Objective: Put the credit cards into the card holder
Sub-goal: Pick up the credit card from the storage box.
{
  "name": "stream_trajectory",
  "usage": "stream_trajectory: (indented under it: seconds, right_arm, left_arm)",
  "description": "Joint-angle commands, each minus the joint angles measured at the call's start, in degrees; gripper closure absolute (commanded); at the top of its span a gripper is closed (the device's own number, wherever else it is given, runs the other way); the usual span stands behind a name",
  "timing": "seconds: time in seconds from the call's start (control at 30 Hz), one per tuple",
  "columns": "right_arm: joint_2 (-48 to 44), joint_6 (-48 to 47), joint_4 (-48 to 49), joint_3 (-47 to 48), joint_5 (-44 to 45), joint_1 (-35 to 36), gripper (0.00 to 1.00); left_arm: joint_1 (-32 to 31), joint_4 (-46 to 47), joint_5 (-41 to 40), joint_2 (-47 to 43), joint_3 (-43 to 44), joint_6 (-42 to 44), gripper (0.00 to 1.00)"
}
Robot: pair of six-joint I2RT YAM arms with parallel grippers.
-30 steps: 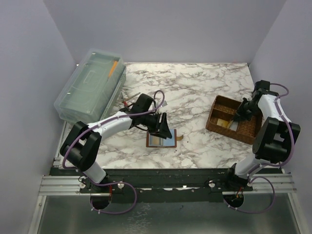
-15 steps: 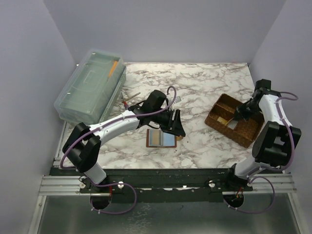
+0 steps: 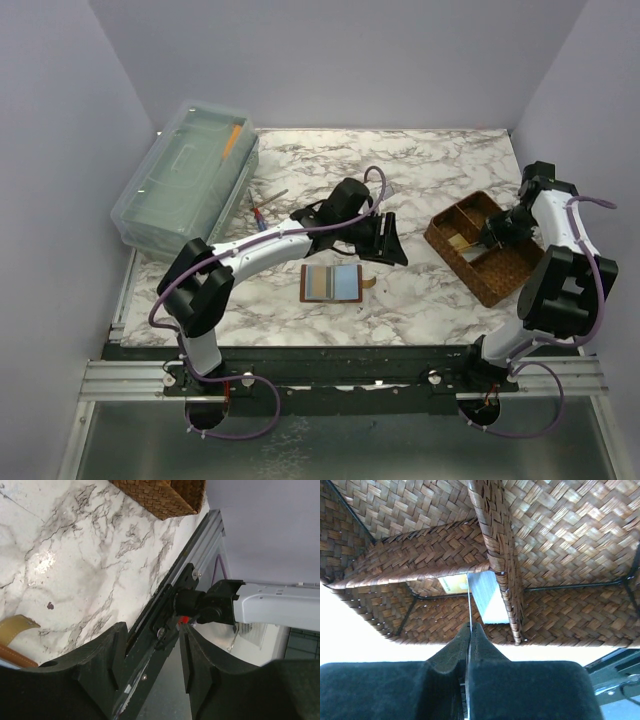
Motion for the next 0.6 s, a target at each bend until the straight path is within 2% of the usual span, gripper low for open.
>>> stream_trajectory:
  seconds: [0.0,0.17,0.4,0.47,0.57]
  right_arm:
    - [-4.3,-5.6,1.7,-2.1,10.8,0.7,1.0]
    - [-13.7,-15.6,9.3,-6.9,17.5,1.4,1.0]
    - [-15.2,-26.0,11.8,-8.1,19.6,5.1,1.0]
    - [-17.2,-30.0,14.7,-8.5,16.8,6.0,1.0]
    - [-20.9,-34.6,19.7,-9.2,3.5,6.2,1.0]
  left_arm:
    - [-0.8,1.7,-2.5,2.2,2.0,-1.4,0.48]
    - [-0.8,1.7,-1.2,3.5,1.1,-1.5,0.48]
    - [-0.8,1.2,1.4,4.2,1.8,-0.2,0.48]
    - [-0.2,0.9,2.4,3.1,1.9,0.8,0.48]
    - [2.3,0.5,5.4,0.4,1.1,2.0,0.48]
